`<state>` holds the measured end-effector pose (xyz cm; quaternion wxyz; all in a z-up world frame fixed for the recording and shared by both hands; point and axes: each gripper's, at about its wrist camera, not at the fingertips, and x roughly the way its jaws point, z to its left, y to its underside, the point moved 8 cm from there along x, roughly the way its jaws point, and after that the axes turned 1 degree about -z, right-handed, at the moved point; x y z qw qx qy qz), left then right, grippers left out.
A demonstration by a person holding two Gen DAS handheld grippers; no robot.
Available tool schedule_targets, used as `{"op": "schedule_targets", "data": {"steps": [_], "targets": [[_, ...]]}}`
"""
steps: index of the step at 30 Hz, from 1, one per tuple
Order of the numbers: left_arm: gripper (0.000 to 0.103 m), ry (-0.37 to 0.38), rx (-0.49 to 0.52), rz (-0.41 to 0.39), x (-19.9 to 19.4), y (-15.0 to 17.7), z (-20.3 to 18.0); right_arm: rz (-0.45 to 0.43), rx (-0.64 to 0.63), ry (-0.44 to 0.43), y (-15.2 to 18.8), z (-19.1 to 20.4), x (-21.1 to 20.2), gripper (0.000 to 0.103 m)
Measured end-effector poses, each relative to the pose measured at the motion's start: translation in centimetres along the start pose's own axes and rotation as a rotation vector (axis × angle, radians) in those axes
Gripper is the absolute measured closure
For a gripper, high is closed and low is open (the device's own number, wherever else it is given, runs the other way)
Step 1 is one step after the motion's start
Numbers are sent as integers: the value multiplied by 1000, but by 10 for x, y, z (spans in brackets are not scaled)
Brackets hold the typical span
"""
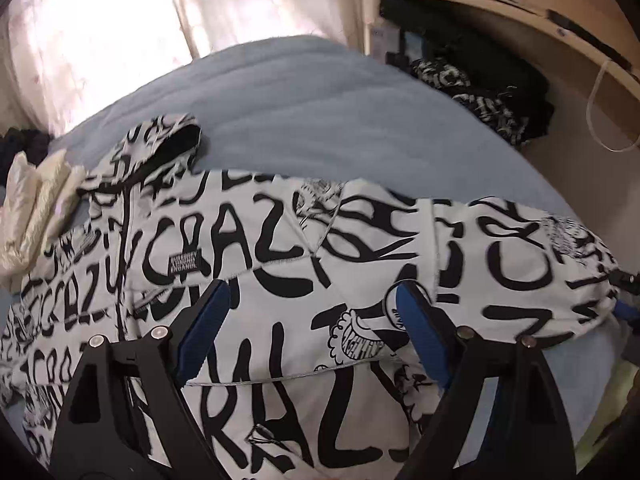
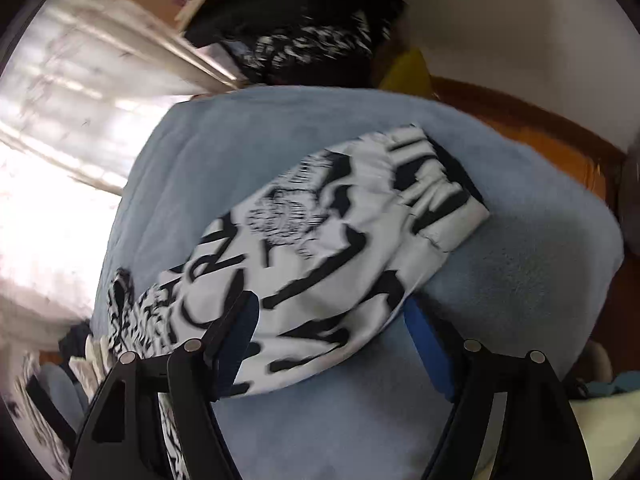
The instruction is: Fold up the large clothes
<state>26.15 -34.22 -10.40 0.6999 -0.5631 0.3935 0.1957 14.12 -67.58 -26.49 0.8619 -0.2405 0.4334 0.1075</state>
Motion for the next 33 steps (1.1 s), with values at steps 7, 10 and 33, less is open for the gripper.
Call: {"op": "schedule_targets", "data": {"steps": [7, 10, 33], "targets": [[20, 36, -23, 62, 22, 8, 6, 5, 36, 7, -3, -26, 38, 26], [20, 42, -22, 53, 17, 7, 14, -4, -7, 65, 7, -22, 53, 26], [41, -143, -276, -109, -88, 53, 258, -142, -665, -338, 179, 362, -23, 97]]}}
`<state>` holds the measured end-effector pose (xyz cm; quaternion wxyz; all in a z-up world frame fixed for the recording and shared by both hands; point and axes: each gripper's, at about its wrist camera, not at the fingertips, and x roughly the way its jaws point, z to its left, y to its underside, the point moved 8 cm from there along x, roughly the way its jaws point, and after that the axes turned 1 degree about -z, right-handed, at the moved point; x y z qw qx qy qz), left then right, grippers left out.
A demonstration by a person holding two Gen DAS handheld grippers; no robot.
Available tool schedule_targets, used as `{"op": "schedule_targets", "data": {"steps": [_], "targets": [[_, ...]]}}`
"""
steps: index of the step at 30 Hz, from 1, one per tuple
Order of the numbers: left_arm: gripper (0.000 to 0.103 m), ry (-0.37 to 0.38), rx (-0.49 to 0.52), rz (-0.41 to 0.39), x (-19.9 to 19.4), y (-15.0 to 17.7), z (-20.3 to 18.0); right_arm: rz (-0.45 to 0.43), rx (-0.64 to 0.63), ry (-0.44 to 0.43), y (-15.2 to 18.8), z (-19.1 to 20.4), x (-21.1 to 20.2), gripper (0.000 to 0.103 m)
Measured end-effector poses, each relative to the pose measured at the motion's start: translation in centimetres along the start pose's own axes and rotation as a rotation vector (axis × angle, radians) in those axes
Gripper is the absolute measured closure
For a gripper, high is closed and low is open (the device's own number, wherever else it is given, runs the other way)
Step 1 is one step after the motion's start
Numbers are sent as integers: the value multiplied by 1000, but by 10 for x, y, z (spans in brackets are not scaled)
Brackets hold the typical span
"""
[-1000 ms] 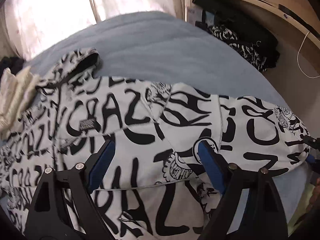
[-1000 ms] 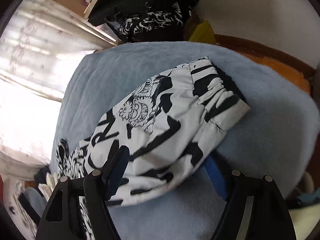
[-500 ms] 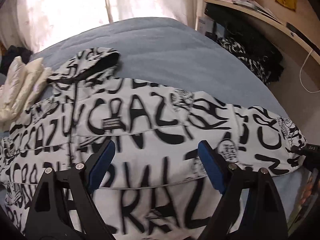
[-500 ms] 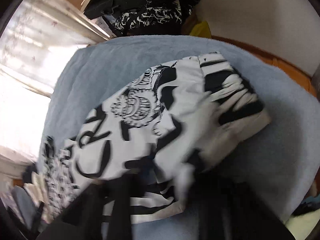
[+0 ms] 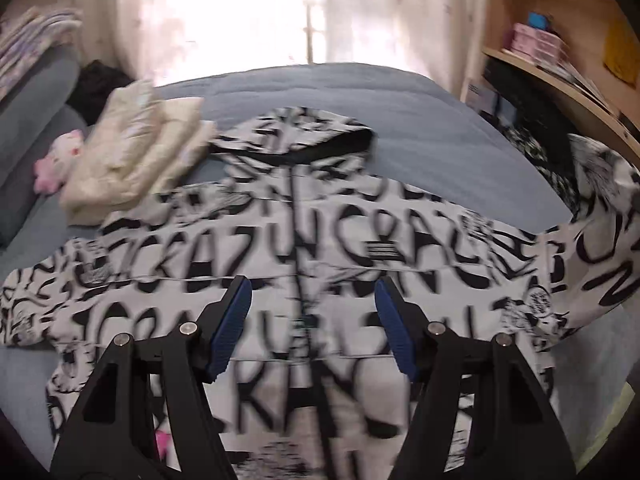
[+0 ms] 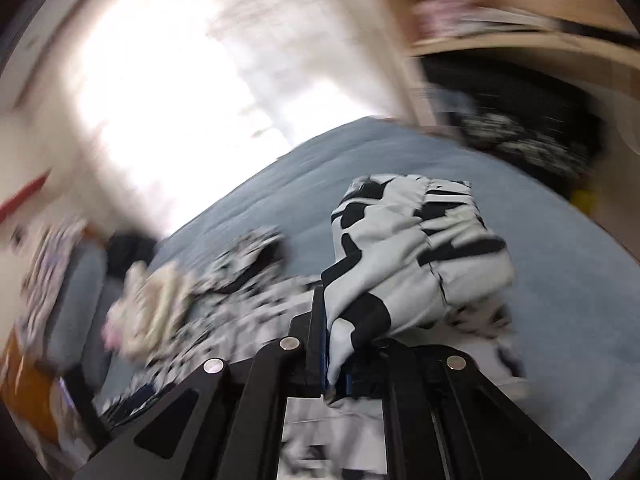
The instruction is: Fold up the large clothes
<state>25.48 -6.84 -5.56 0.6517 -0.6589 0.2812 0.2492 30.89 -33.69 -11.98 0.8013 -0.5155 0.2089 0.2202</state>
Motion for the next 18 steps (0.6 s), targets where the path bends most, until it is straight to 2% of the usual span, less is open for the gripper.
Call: {"op": "schedule_targets", "data": {"steps": [3, 5, 7, 9, 11, 12, 13, 14, 16, 18], "targets": [[41, -18, -44, -9, 0, 6, 36, 83, -114, -40, 36, 62, 37, 97], [41, -19, -75, 2, 5, 13, 57, 162, -204, -22, 74, 89, 68, 97], [41, -17, -110, 33, 15, 24, 76, 222, -302, 17, 106, 100, 92, 95], [41, -1, -144, 61, 23, 34, 90, 303, -424, 65, 152, 104, 111, 88], [41, 19, -170, 86, 32, 43, 96, 386, -473, 67, 188, 100, 118, 79], [41, 33, -179, 96, 36, 47, 98, 400, -475, 58, 200, 91, 119, 75], [41, 46, -184, 104, 40, 51, 97, 407, -481, 51, 205, 91, 115, 62], [41, 63, -189, 110, 42, 52, 95, 394, -490, 50, 206, 87, 107, 45], [41, 108, -205, 118, 46, 55, 90, 339, -509, 44, 196, 81, 84, 30], [41, 162, -221, 124, 48, 56, 80, 292, -523, 28, 187, 89, 73, 28]]}}
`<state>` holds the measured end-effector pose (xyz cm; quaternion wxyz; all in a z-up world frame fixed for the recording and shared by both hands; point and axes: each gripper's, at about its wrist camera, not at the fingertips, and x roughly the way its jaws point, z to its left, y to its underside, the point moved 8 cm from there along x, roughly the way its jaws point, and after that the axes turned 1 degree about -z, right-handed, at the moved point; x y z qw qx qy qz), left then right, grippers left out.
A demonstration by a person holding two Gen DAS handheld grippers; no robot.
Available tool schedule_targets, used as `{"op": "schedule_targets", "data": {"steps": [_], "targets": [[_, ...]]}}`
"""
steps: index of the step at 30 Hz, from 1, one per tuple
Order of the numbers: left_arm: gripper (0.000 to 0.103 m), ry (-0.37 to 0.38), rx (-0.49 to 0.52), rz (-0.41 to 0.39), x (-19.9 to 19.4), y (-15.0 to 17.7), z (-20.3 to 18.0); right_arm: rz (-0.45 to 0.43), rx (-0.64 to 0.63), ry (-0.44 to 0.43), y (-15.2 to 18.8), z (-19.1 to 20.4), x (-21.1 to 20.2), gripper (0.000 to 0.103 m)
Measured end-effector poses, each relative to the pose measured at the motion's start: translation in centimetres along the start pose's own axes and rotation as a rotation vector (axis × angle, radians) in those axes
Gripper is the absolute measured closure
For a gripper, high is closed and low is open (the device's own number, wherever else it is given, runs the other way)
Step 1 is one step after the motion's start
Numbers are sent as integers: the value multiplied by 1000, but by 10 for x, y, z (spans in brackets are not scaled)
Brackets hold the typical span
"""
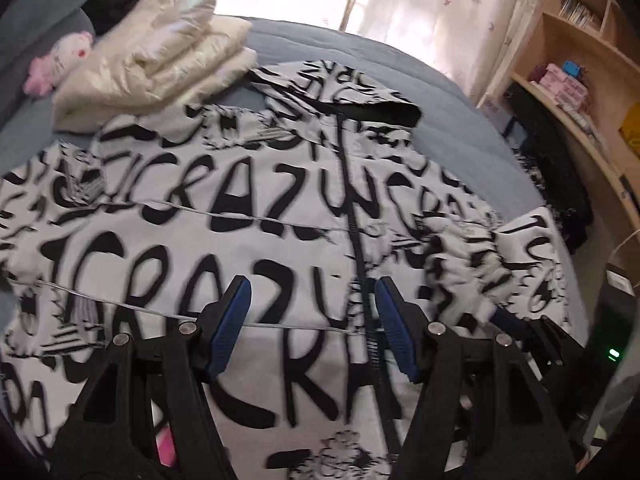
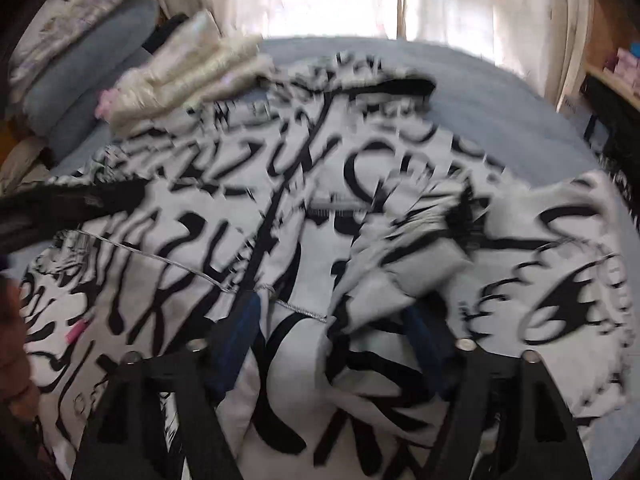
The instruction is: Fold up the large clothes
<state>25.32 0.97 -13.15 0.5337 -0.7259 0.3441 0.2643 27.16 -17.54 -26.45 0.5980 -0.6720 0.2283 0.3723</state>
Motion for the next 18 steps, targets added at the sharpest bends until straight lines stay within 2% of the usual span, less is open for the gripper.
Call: {"op": "schedule_targets", "data": {"steps": [3, 5, 7, 10, 12, 15, 18], "targets": [[41, 49, 4, 8, 3, 3, -15, -53, -19, 13, -3, -6, -37, 28], [41, 61, 35, 10, 6, 6, -27, -84, -19, 51, 2, -17, -70, 28], [41, 78, 81, 19, 9, 10, -46, -99, -11, 91, -1, -17, -86, 28], [41, 118, 152, 44, 13, 18, -74, -116, 32, 124, 19, -39, -112, 28], [41, 136, 219, 60, 18, 26, -97, -118, 53, 134, 30, -49, -117, 28], [40, 155, 306, 86, 26, 39, -130, -101, 75, 138, 44, -61, -103, 28], [39, 146, 378, 117, 40, 52, -156, -78, 111, 132, 55, -74, -97, 28]]}}
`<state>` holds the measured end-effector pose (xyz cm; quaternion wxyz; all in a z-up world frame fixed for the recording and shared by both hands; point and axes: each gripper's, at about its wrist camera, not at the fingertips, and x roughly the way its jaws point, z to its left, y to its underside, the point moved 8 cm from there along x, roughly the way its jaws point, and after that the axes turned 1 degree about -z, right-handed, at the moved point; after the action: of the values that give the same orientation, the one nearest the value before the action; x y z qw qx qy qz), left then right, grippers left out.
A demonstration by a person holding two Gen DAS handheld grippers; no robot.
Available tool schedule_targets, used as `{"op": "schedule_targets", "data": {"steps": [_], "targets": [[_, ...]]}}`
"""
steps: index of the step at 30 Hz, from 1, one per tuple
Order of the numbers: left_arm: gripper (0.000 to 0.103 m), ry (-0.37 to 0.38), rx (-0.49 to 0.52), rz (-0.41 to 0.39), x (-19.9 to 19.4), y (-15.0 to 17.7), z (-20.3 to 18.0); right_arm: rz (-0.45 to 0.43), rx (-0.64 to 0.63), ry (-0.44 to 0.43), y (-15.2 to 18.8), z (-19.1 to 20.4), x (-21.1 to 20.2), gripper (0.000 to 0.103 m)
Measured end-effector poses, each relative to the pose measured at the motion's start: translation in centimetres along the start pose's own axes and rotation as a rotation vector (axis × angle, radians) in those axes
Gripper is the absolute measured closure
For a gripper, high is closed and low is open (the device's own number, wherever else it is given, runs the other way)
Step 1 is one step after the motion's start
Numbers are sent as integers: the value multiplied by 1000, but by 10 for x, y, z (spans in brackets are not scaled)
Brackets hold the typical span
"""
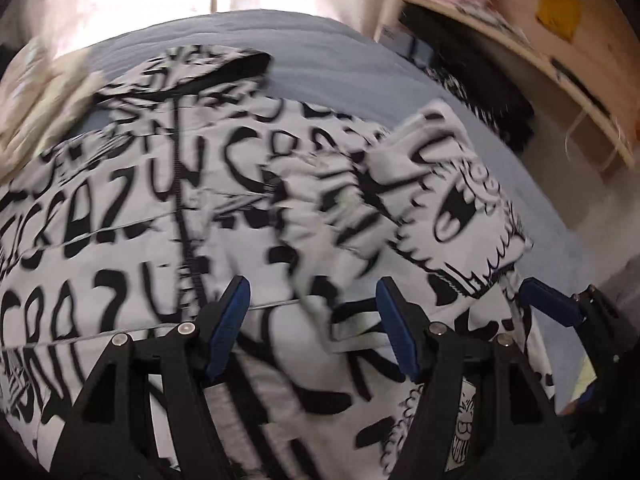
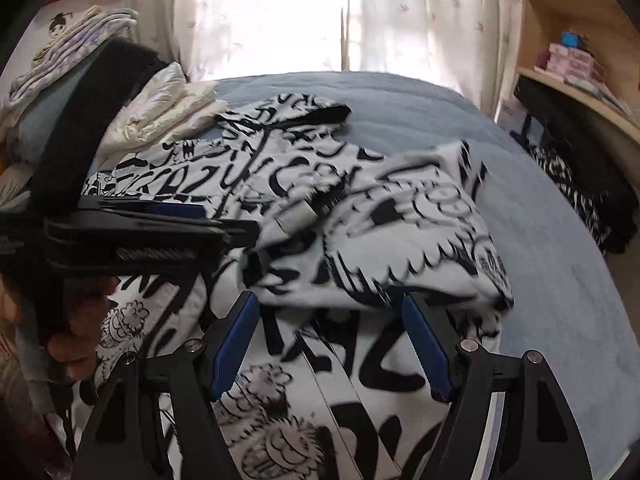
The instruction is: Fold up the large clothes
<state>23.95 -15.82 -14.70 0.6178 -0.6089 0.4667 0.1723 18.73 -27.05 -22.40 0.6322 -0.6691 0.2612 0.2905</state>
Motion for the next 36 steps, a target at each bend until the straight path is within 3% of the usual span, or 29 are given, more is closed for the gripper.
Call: {"op": "schedule_targets", "data": {"steps": [6, 7, 8, 10, 12, 16, 18, 19, 21, 23, 26, 28, 32, 36], "targets": [[43, -123, 54, 93, 49, -2, -18, 20, 39, 0, 14, -24, -3, 28], [52, -153, 51, 91, 53, -7, -17, 27, 45, -4, 17, -29, -6, 28], [81, -167, 61, 91, 56, -13, -18, 31, 48, -7, 19, -32, -8, 28], [92, -212, 76, 72, 53, -28, -16, 29, 47, -5, 20, -38, -15, 28], [96, -245, 62, -47, 27, -57, -8, 17, 43, 1, 19, -41, -22, 28], [96, -289, -72, -236, -31, -91, 41, -8, 56, 16, 17, -56, -39, 28], [93, -293, -158, -277, -50, -86, 75, -1, 65, 15, 13, -61, -45, 28], [90, -279, -191, -261, -51, -77, 89, 7, 70, 6, 11, -63, -48, 26], [66, -271, -235, -189, -43, -46, 117, 24, 78, -10, 4, -64, -53, 19], [50, -250, -295, -109, -35, -9, 142, 35, 79, -27, -3, -68, -61, 18], [49, -161, -420, -16, -30, 35, 174, 54, 106, -95, -27, -69, -76, 18], [48, -132, -473, -12, -34, 45, 192, 64, 148, -156, -47, -75, -85, 18], [45, -84, -511, -28, -36, 30, 215, 81, 215, -148, -102, -108, -82, 7], [45, -43, -446, -13, -10, -4, 220, 149, 297, -83, -140, -157, -23, 7]]}}
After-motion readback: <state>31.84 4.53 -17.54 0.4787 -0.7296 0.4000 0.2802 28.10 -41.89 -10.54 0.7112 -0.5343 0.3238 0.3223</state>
